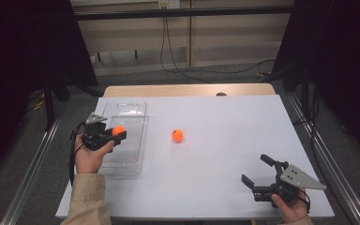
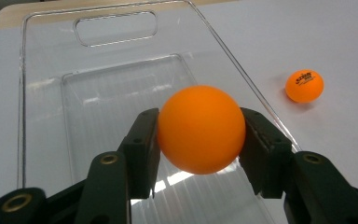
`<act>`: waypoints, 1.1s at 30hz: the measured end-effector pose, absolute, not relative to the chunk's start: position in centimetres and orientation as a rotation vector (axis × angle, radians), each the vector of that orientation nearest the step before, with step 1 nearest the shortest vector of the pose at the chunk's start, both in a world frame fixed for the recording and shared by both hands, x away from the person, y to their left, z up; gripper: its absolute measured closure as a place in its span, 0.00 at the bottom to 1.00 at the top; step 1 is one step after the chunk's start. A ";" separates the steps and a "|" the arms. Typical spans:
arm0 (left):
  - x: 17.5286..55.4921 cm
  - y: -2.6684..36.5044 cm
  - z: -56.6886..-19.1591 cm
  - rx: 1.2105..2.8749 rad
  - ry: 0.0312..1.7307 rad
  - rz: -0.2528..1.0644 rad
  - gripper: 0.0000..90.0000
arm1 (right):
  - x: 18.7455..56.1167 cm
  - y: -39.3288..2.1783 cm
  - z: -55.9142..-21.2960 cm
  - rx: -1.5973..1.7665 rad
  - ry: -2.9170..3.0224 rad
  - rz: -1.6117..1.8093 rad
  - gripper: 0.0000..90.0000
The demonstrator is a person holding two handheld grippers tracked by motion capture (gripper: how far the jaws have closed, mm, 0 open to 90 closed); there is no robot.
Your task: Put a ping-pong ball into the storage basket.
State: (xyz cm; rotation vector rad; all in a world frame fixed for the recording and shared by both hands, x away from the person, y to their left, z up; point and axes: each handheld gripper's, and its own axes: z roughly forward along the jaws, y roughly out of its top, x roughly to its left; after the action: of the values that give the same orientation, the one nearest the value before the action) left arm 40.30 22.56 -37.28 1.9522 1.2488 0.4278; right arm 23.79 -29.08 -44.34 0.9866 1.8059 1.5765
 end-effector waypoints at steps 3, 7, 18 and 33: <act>40.3 22.6 -37.3 1.949 1.259 0.440 0.57 | 23.8 -29.1 -44.3 0.987 1.805 1.577 0.01; 40.5 22.7 -37.4 1.956 1.267 0.443 0.57 | 23.8 -29.1 -44.3 0.987 1.805 1.578 0.01; 40.6 22.9 -37.6 1.953 1.289 0.461 0.57 | 23.8 -29.1 -44.3 0.988 1.805 1.577 0.01; 41.0 22.9 -37.8 1.957 1.319 0.488 0.57 | 23.8 -29.1 -44.3 0.988 1.804 1.577 0.01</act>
State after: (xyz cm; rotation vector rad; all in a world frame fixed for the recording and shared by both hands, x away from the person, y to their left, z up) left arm 41.00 22.86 -37.84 1.9571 1.3185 0.4882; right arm 23.78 -29.11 -44.33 0.9879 1.8044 1.5769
